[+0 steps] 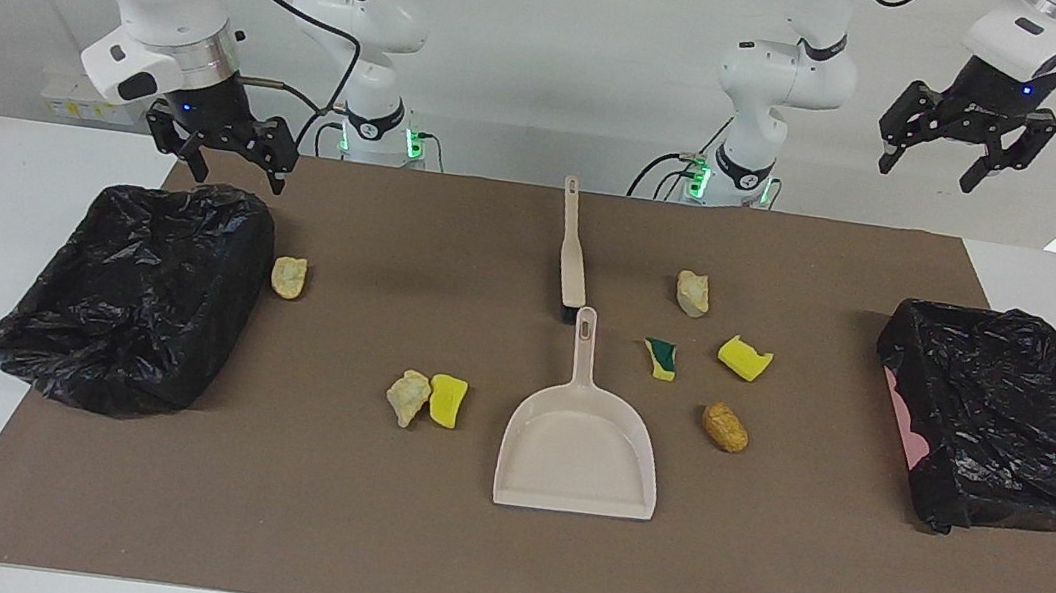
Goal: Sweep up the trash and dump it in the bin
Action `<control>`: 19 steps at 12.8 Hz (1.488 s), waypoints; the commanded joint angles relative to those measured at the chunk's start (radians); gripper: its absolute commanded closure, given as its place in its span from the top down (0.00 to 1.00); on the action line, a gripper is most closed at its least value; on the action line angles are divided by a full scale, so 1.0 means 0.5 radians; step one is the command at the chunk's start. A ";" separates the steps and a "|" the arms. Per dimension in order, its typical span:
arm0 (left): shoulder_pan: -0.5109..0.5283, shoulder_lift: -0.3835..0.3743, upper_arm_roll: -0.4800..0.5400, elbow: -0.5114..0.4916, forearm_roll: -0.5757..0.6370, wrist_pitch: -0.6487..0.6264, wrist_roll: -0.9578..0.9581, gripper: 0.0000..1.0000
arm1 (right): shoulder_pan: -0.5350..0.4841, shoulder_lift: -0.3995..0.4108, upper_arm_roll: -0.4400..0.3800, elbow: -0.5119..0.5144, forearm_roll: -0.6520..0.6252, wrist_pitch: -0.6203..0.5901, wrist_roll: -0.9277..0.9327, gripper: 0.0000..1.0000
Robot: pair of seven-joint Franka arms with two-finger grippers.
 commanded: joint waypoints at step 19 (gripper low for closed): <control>-0.757 -0.442 -0.060 -1.282 -0.129 0.748 -0.642 1.00 | 0.223 0.159 -0.001 -0.076 0.203 0.200 0.155 1.00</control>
